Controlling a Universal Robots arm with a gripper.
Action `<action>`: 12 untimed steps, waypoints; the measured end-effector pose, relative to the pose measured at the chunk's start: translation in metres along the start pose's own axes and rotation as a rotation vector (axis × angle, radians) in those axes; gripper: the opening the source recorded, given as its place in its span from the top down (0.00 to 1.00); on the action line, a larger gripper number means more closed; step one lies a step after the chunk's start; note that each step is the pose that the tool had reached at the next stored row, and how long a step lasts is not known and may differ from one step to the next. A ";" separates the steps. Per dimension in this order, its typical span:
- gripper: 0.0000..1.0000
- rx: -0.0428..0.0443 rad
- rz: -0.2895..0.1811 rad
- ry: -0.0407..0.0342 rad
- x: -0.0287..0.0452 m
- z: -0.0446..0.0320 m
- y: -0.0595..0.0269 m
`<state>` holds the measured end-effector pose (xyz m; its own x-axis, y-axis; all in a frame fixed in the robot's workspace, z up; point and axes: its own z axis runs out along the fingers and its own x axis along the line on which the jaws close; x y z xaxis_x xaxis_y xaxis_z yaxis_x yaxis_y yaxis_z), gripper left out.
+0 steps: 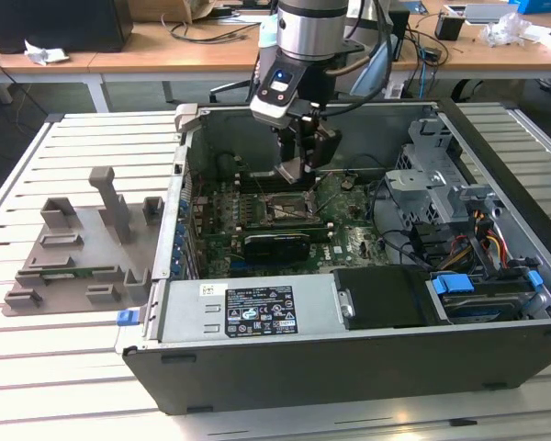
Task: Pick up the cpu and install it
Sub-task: 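Place the cpu into insertion slot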
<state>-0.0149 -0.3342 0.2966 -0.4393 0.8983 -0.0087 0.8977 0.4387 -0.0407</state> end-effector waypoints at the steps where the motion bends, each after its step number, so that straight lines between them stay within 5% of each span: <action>1: 0.45 0.0001 0.006 0.0002 0.0000 0.0000 0.0000; 12: 0.45 0.0008 0.083 0.0033 0.0000 0.0000 0.0000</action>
<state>-0.0149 -0.3342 0.2967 -0.3637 0.9315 -0.0088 0.9309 0.3631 -0.0408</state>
